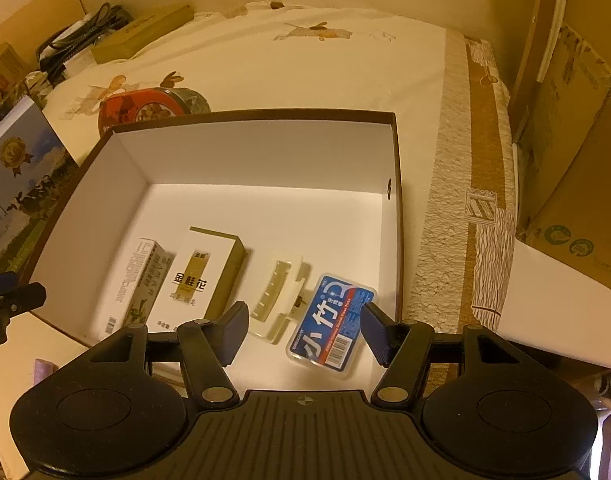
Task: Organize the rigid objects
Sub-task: 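Withdraw both open tools from the brown box toward the remaining items, then grasp the purple tube with left tool while right tool grasps the black cable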
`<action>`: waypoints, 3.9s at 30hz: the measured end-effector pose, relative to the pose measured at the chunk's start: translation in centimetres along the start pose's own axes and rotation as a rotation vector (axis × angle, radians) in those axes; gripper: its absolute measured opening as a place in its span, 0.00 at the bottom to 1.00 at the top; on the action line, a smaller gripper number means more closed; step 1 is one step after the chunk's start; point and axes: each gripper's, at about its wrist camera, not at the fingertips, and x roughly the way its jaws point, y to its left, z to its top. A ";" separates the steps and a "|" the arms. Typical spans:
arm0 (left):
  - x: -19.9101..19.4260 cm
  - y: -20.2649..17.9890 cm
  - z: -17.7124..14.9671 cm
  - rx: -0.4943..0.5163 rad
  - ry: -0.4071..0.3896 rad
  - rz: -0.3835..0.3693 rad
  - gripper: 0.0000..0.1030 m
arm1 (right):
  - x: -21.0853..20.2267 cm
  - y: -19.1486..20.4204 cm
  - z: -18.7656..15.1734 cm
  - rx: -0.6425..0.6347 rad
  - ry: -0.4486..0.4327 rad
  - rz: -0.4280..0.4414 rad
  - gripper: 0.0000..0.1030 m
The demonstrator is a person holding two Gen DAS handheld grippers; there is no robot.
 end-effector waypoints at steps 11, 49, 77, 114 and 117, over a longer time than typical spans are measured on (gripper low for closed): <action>-3.0 0.4 -1.6 -0.031 -0.006 0.000 0.38 | -3.2 -0.6 -2.8 0.019 -0.058 0.073 0.57; -9.1 3.8 -14.5 -0.242 0.117 0.081 0.38 | -5.3 -1.0 -13.5 0.103 0.067 0.144 0.57; -6.2 4.5 -16.9 -0.225 0.183 0.146 0.38 | 1.4 -5.5 -13.4 0.363 0.134 0.073 0.57; -1.7 7.7 -18.0 -0.149 0.199 0.139 0.49 | 3.5 0.6 -14.9 -0.215 0.096 0.023 0.14; -0.3 8.1 -17.2 -0.122 0.188 0.136 0.54 | 3.8 -0.1 -14.6 -0.174 0.108 0.037 0.15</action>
